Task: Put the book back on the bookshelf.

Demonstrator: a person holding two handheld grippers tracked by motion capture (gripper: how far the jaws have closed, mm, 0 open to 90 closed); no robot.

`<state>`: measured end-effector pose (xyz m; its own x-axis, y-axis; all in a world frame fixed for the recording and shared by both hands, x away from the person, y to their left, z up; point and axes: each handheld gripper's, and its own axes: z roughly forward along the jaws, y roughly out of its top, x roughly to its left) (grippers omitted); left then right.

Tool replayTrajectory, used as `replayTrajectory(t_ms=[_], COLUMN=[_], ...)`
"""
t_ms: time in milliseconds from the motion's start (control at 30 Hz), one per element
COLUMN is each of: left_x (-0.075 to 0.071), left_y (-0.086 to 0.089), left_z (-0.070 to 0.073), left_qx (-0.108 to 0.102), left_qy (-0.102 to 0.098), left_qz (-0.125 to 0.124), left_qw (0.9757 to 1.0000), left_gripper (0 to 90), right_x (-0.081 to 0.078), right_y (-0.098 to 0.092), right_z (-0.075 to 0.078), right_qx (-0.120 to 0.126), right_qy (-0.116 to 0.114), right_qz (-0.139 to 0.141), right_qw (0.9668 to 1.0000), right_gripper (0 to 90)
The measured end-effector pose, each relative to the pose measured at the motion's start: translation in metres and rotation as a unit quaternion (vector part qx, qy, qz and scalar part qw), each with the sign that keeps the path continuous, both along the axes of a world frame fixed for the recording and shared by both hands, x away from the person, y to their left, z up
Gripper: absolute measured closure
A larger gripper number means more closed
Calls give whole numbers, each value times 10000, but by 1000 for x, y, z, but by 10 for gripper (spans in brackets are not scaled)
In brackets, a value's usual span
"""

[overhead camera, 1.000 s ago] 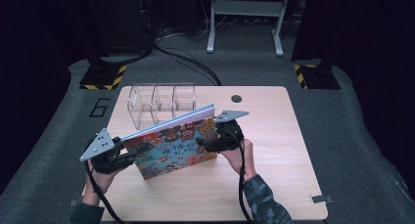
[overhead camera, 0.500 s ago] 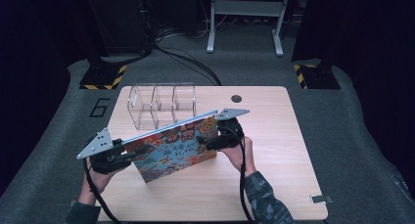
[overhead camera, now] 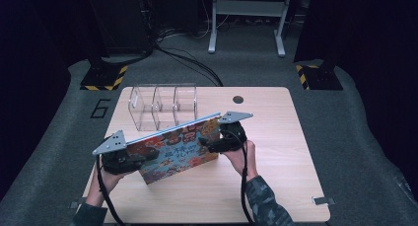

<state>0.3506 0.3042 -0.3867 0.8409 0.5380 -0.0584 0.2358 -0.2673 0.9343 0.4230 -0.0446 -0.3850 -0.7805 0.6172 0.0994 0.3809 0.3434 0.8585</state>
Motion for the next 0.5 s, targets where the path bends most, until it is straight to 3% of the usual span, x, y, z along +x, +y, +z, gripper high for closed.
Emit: replayTrajectory(t_ms=[33,67,100,167,333,400,467,500], left_x=[-2,-6,-6,-9,-7,-7,-7,-7], left_y=[2,3,3,0,-5,-5,-3,-3], left_z=[2,9,9,17,17,19,21,21], left_qx=[-228,-329,-329,-267,-102,56,42,42], left_qy=[-104,-351,-351,-576,-566,-617,-503,-503], left_qz=[58,165,165,194,-26,-110,-140,-140], left_qw=[9997,9987,9987,9978,9983,9980,9986,9986], left_gripper=[691,690,675,690,757,774,802,803], right_x=[0,-1,-1,0,0,0,-4,-4], right_y=[1,2,3,5,8,0,-26,-26], right_z=[0,0,0,0,1,0,-10,-10], right_qx=[-7,-7,-11,-9,-80,89,-24,-24], right_qy=[-25,9,22,4,6,75,93,93], right_qz=[-22,-58,-76,-40,18,57,-174,-174], right_qw=[10000,10000,10000,10000,10000,9999,9998,9998], right_gripper=[201,196,188,187,190,179,172,172])
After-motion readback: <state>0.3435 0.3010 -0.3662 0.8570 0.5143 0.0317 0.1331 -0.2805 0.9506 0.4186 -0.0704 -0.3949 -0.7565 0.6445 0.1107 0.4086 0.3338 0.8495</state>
